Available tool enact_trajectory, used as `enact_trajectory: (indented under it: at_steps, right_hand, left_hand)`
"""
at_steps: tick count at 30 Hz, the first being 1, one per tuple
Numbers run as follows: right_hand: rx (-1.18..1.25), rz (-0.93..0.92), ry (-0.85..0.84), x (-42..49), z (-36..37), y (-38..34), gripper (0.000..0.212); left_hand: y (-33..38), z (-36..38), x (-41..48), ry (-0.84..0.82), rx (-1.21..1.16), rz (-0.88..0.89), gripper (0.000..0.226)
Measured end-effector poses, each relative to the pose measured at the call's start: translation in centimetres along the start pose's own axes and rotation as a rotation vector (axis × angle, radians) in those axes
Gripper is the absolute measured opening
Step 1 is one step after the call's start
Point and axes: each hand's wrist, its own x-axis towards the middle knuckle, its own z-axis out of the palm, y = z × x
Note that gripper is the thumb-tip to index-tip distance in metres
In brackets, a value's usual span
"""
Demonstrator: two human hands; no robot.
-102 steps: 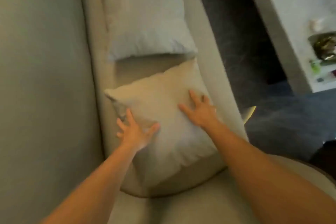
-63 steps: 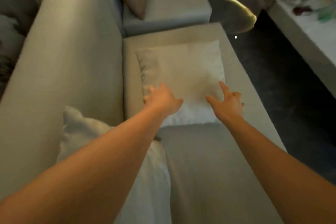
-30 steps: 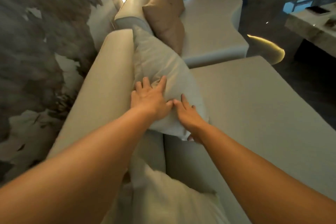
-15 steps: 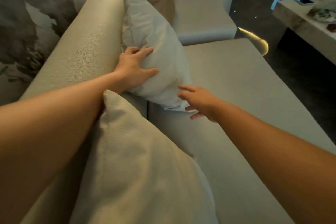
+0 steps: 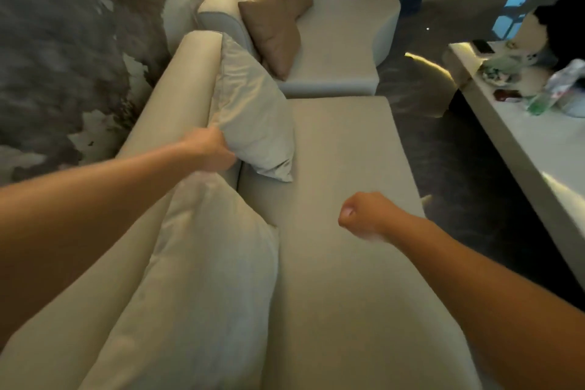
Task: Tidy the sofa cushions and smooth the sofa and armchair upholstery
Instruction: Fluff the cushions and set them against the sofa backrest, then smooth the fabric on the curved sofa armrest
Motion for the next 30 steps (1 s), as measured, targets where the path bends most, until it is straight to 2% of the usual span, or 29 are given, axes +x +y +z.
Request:
enact_trajectory:
  at_steps: [4, 6, 9, 11, 13, 15, 16, 19, 20, 22, 26, 30]
  right_hand:
    - [-0.151, -0.083, 0.168, -10.3, -5.6, -0.1, 0.026]
    - [-0.189, -0.092, 0.219, -15.4, -6.3, 0.1, 0.025]
    - [-0.133, -0.025, 0.298, -23.3, -3.1, 0.9, 0.028]
    - [-0.088, 0.049, 0.344, -28.8, 2.8, 1.5, 0.027]
    - [-0.027, 0.133, 0.275, -34.5, 10.9, 1.7, 0.026]
    - [-0.006, 0.224, 0.015, -40.5, 20.1, 0.6, 0.037]
    - [-0.075, 0.265, -0.081, -43.0, 24.2, 0.3, 0.049]
    - [-0.165, 0.335, -0.053, -46.7, 31.0, -0.6, 0.062]
    - [-0.154, 0.334, -0.042, -46.8, 31.4, -0.7, 0.065]
    - [-0.144, 0.330, -0.044, -46.7, 31.0, -0.6, 0.070]
    - [-0.148, 0.319, -0.028, -46.4, 31.0, -0.4, 0.070]
    - [-0.140, 0.294, -0.018, -45.2, 31.9, 0.6, 0.075]
  left_hand:
    - [2.4, 1.1, -11.3, 0.097, 0.118, 0.111, 0.030]
    - [3.2, 2.7, -16.6, 0.070, 0.147, 0.176, 0.030]
    - [2.2, 6.5, -24.1, -0.038, 0.060, 0.236, 0.027]
    - [0.6, 10.1, -29.3, -0.096, 0.010, 0.305, 0.024]
    - [-1.7, 14.5, -34.5, -0.193, -0.035, 0.335, 0.022]
    - [-5.0, 19.1, -40.5, -0.316, -0.088, 0.299, 0.021]
    - [-6.8, 21.1, -43.5, -0.314, -0.109, 0.289, 0.024]
    - [-11.1, 25.2, -50.4, -0.094, -0.064, 0.443, 0.045]
    - [-12.3, 26.0, -51.6, -0.026, -0.038, 0.468, 0.047]
    - [-13.4, 26.1, -52.5, 0.006, -0.030, 0.475, 0.051]
    - [-13.8, 26.4, -52.4, 0.061, -0.009, 0.483, 0.050]
    - [-13.8, 28.6, -52.0, 0.263, -0.104, 0.491, 0.042]
